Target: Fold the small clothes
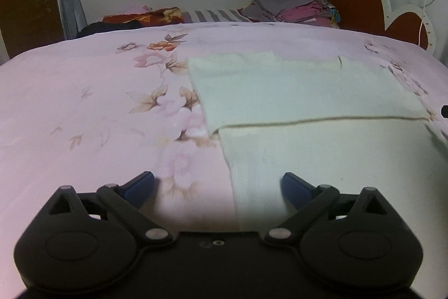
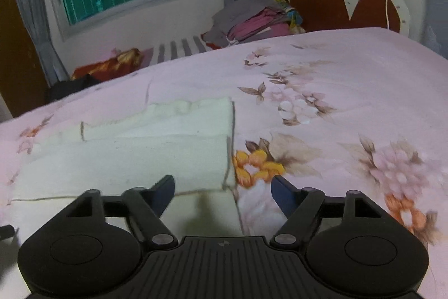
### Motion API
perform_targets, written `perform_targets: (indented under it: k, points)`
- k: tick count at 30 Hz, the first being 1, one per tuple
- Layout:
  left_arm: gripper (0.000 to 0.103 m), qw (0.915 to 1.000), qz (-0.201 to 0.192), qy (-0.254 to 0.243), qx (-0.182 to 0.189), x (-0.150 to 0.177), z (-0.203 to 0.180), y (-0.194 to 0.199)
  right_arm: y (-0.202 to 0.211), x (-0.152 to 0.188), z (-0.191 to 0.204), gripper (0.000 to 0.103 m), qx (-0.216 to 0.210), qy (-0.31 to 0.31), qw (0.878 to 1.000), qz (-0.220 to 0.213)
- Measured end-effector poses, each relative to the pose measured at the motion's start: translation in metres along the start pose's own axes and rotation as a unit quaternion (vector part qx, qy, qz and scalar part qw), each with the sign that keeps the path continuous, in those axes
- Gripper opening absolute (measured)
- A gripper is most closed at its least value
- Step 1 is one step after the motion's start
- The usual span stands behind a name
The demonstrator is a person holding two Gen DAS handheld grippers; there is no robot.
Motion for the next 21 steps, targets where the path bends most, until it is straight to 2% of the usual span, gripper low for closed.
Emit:
perform_targets:
  k: [4,6,14,21]
  points:
    - [0.092,0.9999,0.001,0.009,-0.009,0.011,0.0,0.019,0.019,0.012,-0.008,0.071,-0.019,-0.015,1.0,0.012]
    - [0.089,0.9998,-0.001,0.012,-0.014,0.017,-0.003,0.03,0.026,0.019,-0.011,0.056,-0.026,-0.023,0.999,0.022]
    - [0.084,0.9995,-0.002,0.004,-0.032,0.044,-0.031,0.08,0.075,0.046,-0.023,0.055,-0.068,-0.029,0.997,0.039]
    - [0.079,0.9989,0.002,0.029,-0.036,0.086,-0.053,0.132,0.136,0.08,-0.062,0.055,-0.089,-0.025,0.995,0.049]
Point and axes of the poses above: each gripper's, at about its wrist camera, not at the fingertips, and y roughly against the way its jaws point, z to its left, x to its underside, the point moved 5 cm from there along -y, roughly the way its jaws point, and after that the axes turned 14 degrees about -y, right-handed, at the moved point
